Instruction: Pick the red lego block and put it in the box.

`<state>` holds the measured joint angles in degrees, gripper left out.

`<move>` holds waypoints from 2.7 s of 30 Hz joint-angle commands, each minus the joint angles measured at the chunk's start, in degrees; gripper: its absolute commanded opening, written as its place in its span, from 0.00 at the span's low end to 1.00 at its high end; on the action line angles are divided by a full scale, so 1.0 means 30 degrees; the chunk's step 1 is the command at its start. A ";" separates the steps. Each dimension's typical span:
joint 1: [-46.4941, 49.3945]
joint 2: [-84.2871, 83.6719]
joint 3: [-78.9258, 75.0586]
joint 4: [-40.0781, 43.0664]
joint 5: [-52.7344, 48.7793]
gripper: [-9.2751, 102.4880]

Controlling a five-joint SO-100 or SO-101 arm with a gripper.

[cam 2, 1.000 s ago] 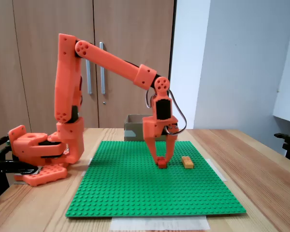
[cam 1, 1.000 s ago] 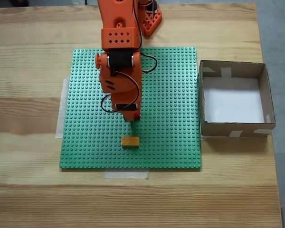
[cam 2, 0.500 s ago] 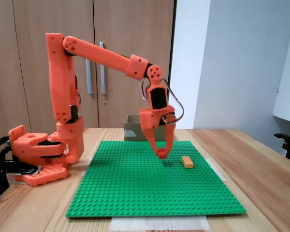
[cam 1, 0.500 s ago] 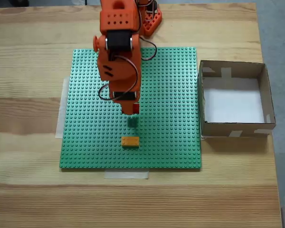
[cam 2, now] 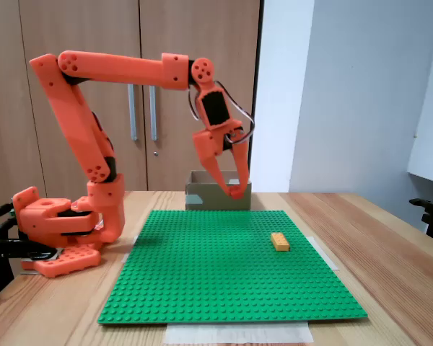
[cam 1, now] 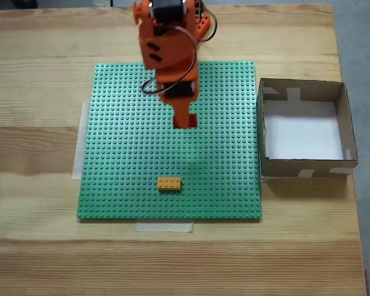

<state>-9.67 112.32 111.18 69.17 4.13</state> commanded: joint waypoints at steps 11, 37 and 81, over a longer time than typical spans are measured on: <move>-0.4512 0.2197 -0.5039 0.3076 0.0967 0.08; -1.0137 0.0879 -0.5859 0.1318 0.0938 0.07; -1.3037 -0.9668 -1.0400 -0.0381 0.1318 0.07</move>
<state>-48.25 83.76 82.44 68.99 7.82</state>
